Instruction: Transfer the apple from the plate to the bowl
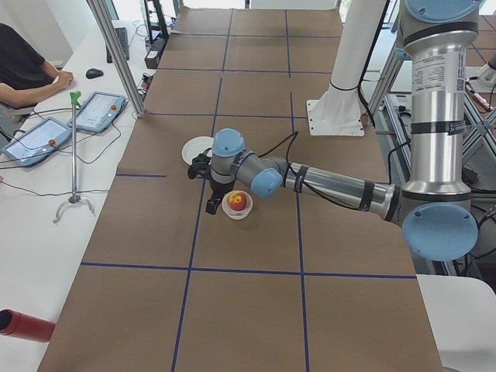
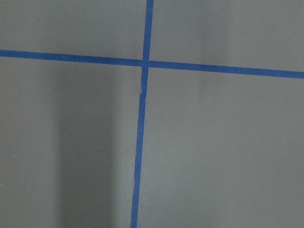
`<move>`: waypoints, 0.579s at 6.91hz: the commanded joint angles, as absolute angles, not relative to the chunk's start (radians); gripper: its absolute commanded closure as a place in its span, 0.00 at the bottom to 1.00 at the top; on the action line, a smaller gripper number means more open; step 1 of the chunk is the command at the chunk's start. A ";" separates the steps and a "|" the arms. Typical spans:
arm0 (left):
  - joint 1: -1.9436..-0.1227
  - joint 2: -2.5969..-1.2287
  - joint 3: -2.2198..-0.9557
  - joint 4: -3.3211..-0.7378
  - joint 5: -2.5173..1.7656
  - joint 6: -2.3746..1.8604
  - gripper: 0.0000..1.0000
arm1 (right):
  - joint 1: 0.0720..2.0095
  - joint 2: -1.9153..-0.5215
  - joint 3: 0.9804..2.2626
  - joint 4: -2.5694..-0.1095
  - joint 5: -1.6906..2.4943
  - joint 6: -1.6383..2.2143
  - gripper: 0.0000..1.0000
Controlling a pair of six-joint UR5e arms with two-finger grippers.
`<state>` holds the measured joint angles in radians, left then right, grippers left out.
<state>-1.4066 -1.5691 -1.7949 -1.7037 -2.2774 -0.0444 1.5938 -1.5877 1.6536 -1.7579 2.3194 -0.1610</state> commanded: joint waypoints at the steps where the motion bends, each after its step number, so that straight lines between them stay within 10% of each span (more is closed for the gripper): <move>1: -1.505 -1.569 -1.741 -1.594 -2.302 -0.002 0.00 | 1.594 -1.588 1.654 -1.758 2.319 -0.161 0.00; 4: -1.572 -1.542 -1.632 -1.586 -2.338 0.002 0.00 | 1.594 -1.588 1.654 -1.758 2.319 -0.161 0.00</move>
<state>-1.5539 -1.5593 -1.6535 -1.5943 -2.3277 0.0007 1.5938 -1.5877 1.6536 -1.7579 2.3194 -0.1611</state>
